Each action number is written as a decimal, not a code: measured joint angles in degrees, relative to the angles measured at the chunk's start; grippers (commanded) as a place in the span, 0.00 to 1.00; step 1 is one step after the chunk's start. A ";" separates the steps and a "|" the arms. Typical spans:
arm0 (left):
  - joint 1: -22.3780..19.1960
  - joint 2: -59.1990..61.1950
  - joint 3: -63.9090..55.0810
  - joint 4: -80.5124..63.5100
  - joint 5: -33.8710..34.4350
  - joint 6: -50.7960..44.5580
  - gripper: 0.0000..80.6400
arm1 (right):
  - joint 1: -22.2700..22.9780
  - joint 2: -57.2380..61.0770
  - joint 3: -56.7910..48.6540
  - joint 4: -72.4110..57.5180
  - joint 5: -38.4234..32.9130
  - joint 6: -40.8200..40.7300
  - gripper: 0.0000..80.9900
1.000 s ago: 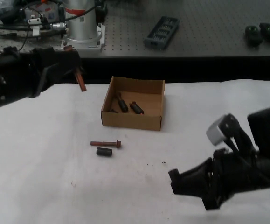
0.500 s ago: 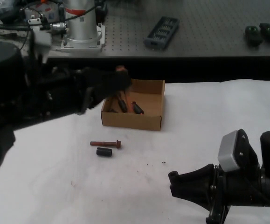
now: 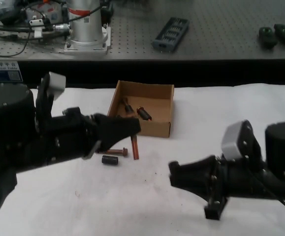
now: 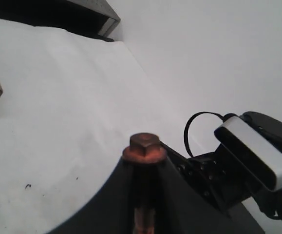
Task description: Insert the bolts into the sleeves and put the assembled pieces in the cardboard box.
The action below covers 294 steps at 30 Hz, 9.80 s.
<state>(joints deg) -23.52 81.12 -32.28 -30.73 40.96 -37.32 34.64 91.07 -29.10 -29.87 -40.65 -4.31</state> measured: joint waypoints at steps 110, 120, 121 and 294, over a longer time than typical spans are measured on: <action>-2.27 10.95 0.04 -10.37 -9.51 2.16 0.01 | 6.19 6.91 -2.16 -4.87 10.44 15.50 0.06; -2.27 10.95 1.08 -10.21 -9.98 2.16 0.01 | 6.19 6.91 -2.16 -5.52 10.44 15.90 0.06; -2.27 10.95 1.05 -10.23 -9.98 2.16 0.01 | 6.44 6.91 -2.16 -5.52 10.44 15.90 0.06; 0.53 8.12 1.06 -1.61 21.56 7.82 0.01 | 5.29 2.72 0.32 -11.73 -9.09 25.19 0.06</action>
<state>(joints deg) -22.99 89.24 -31.22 -32.34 62.53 -29.50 39.93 93.78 -28.78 -41.60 -49.74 20.88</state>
